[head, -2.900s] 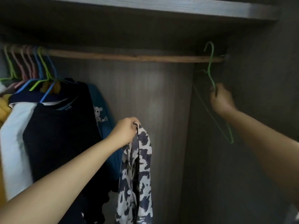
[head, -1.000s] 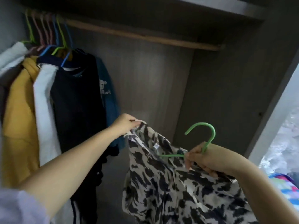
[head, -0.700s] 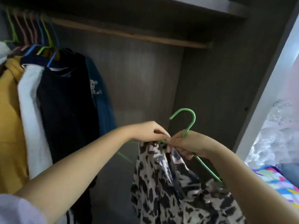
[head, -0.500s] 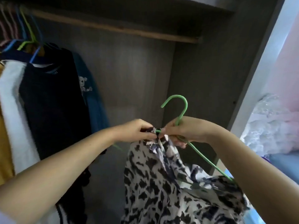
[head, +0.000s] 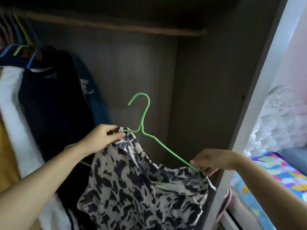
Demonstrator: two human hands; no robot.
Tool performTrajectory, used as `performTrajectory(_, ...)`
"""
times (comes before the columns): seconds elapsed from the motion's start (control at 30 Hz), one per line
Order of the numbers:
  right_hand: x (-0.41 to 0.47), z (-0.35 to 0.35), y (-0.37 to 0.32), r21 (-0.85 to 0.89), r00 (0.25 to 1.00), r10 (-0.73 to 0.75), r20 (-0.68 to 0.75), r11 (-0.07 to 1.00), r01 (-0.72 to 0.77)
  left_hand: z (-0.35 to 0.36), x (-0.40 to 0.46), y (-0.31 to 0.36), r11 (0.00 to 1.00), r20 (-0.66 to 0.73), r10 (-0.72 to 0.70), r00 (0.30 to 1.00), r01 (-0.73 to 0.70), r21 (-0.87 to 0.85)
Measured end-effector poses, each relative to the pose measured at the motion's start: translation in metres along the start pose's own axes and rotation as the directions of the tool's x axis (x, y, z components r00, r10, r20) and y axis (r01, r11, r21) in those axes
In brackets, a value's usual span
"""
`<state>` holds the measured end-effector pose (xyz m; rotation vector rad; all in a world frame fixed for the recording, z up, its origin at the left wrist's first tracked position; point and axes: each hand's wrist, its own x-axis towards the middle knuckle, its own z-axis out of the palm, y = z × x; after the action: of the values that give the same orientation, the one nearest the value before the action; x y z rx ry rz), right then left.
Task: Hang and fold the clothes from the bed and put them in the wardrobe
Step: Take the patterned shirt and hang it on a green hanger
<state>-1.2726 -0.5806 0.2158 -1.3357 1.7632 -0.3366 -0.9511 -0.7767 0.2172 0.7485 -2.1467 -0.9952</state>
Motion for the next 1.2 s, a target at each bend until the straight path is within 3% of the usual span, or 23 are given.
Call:
performTrajectory(0.03,0.002,0.002,-0.003,-0.032,0.997,-0.039,-0.065,0.999,0.037,-0.006,-0.003,-0.005,1.0,-0.025,-0.018,1.0,0.019,0.014)
performTrajectory(0.1,0.011,0.007,-0.012,-0.266,0.972,-0.125,-0.197,0.961,0.07,-0.015,-0.008,-0.015,0.998,-0.088,-0.052,0.995,0.054,0.021)
performTrajectory(0.17,0.025,0.012,-0.024,-0.588,0.938,-0.178,-0.296,0.808,-0.032,-0.019,-0.012,-0.021,0.997,-0.117,-0.067,0.991,0.07,0.021)
performTrajectory(0.23,0.038,0.009,-0.038,-0.778,0.9,-0.229,-0.371,0.606,-0.166,-0.022,-0.016,-0.023,0.996,-0.119,-0.064,0.991,0.071,0.057)
performTrajectory(0.3,0.038,-0.003,-0.056,-0.76,0.873,-0.21,-0.44,0.605,-0.237,-0.026,-0.018,-0.023,0.984,-0.131,-0.056,0.99,0.077,0.158)
performTrajectory(0.33,0.037,-0.009,-0.066,-0.656,0.874,-0.174,-0.454,0.728,-0.196,-0.026,-0.019,-0.022,0.967,-0.153,-0.046,0.987,0.083,0.242)
performTrajectory(0.37,0.037,-0.011,-0.077,-0.449,0.88,-0.136,-0.456,0.889,-0.095,-0.024,-0.019,-0.021,0.936,-0.185,-0.021,0.983,0.085,0.343)
performTrajectory(0.4,0.036,-0.009,-0.088,-0.215,0.889,-0.134,-0.437,0.976,0.041,-0.021,-0.019,-0.019,0.896,-0.223,0.023,0.975,0.079,0.438)
performTrajectory(0.43,0.035,-0.003,-0.102,-0.04,0.897,-0.196,-0.397,0.98,0.197,-0.017,-0.019,-0.015,0.867,-0.26,0.084,0.962,0.058,0.494)
performTrajectory(0.47,0.033,0.003,-0.115,0.027,0.89,-0.291,-0.352,0.947,0.321,-0.013,-0.017,-0.012,0.864,-0.295,0.144,0.945,0.025,0.503)
performTrajectory(0.53,0.026,0.015,-0.14,-0.012,0.826,-0.497,-0.267,0.858,0.513,-0.014,-0.015,-0.003,0.919,-0.359,0.213,0.909,-0.062,0.389)
performTrajectory(0.6,0.016,0.012,-0.153,-0.122,0.724,-0.626,-0.289,0.774,0.621,-0.023,-0.014,0.006,0.971,-0.397,0.203,0.895,-0.13,0.203)
performTrajectory(0.67,0.005,-0.008,-0.155,-0.345,0.604,-0.682,-0.412,0.73,0.59,-0.038,-0.018,0.01,0.985,-0.451,0.173,0.876,-0.161,0.066)
performTrajectory(0.7,0.0,-0.02,-0.152,-0.459,0.58,-0.69,-0.433,0.722,0.517,-0.045,-0.02,0.01,0.985,-0.487,0.152,0.86,-0.17,0.009)
performTrajectory(0.8,-0.008,-0.044,-0.141,-0.7,0.702,-0.631,-0.331,0.663,0.266,-0.059,-0.024,0.009,0.974,-0.547,0.118,0.829,-0.204,-0.099)
performTrajectory(0.87,-0.003,-0.045,-0.14,-0.844,0.723,-0.609,-0.326,0.531,0.066,-0.058,-0.022,0.011,0.971,-0.543,0.138,0.828,-0.22,-0.089)
performTrajectory(0.93,0.001,-0.04,-0.143,-0.886,0.649,-0.663,-0.372,0.463,-0.035,-0.052,-0.018,0.014,0.97,-0.529,0.165,0.832,-0.233,-0.064)
performTrajectory(1.07,0.001,-0.031,-0.138,-0.807,0.464,-0.778,-0.423,0.557,0.198,-0.051,-0.014,0.019,0.967,-0.529,0.185,0.828,-0.248,-0.05)
performTrajectory(1.13,0.003,-0.017,-0.141,-0.791,0.367,-0.838,-0.403,0.521,0.321,-0.048,-0.011,0.024,0.966,-0.489,0.216,0.845,-0.258,-0.02)
performTrajectory(1.2,0.008,-0.005,-0.148,-0.814,0.258,-0.876,-0.408,0.477,0.331,-0.042,-0.007,0.032,0.961,-0.413,0.277,0.868,-0.259,0.1)
